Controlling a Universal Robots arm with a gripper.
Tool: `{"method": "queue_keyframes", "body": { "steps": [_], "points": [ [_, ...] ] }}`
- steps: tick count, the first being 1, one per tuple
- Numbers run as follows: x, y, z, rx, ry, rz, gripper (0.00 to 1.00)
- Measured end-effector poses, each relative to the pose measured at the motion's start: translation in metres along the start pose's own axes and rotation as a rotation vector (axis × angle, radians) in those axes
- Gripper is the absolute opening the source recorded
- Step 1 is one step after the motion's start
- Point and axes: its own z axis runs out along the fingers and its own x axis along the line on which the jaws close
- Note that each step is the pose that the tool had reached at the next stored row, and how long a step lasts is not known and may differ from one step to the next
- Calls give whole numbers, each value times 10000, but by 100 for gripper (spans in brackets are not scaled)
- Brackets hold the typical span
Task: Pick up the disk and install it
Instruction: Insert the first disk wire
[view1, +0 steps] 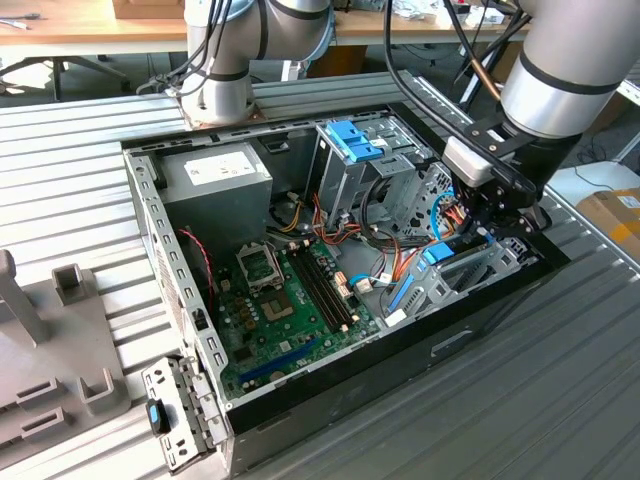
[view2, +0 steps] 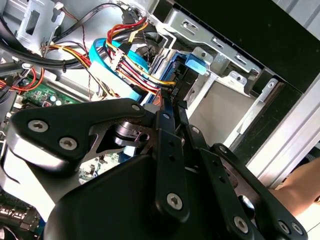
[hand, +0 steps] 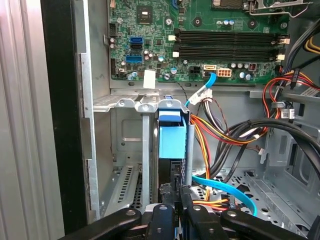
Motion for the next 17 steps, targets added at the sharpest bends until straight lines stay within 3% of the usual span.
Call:
{"method": "queue_keyframes", "body": {
  "steps": [17],
  "points": [
    [-4,-16,17,0,-1,1,16]
  ]
}}
